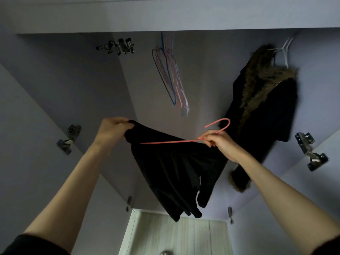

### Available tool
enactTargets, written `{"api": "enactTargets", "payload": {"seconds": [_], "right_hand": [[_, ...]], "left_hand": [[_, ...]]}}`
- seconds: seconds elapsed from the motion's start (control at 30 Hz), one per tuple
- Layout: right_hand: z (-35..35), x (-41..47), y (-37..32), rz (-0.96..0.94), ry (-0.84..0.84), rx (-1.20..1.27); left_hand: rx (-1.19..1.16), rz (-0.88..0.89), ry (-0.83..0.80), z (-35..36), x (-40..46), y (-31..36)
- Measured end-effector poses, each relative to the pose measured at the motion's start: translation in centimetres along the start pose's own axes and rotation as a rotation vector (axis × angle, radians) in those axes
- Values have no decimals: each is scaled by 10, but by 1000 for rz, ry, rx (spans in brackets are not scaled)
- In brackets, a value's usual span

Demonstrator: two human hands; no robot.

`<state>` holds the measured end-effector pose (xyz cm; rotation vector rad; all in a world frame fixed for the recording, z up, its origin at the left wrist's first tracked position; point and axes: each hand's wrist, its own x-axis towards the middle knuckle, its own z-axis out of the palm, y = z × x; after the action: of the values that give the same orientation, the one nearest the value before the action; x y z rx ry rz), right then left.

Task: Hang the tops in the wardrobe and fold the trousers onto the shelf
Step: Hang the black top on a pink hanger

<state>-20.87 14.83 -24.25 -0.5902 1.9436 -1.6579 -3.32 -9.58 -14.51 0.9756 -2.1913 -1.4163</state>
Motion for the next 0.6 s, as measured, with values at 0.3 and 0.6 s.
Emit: {"api": "enactTargets", "payload": {"seconds": [0.3,0.6], "right_hand": [[34,5,-82,-100,-273,-488],[46,4,-119,-155,-271,-577]], "left_hand": [[461,155,-164,23,-2,-11],[757,324,-295,18,3,-17]]}}
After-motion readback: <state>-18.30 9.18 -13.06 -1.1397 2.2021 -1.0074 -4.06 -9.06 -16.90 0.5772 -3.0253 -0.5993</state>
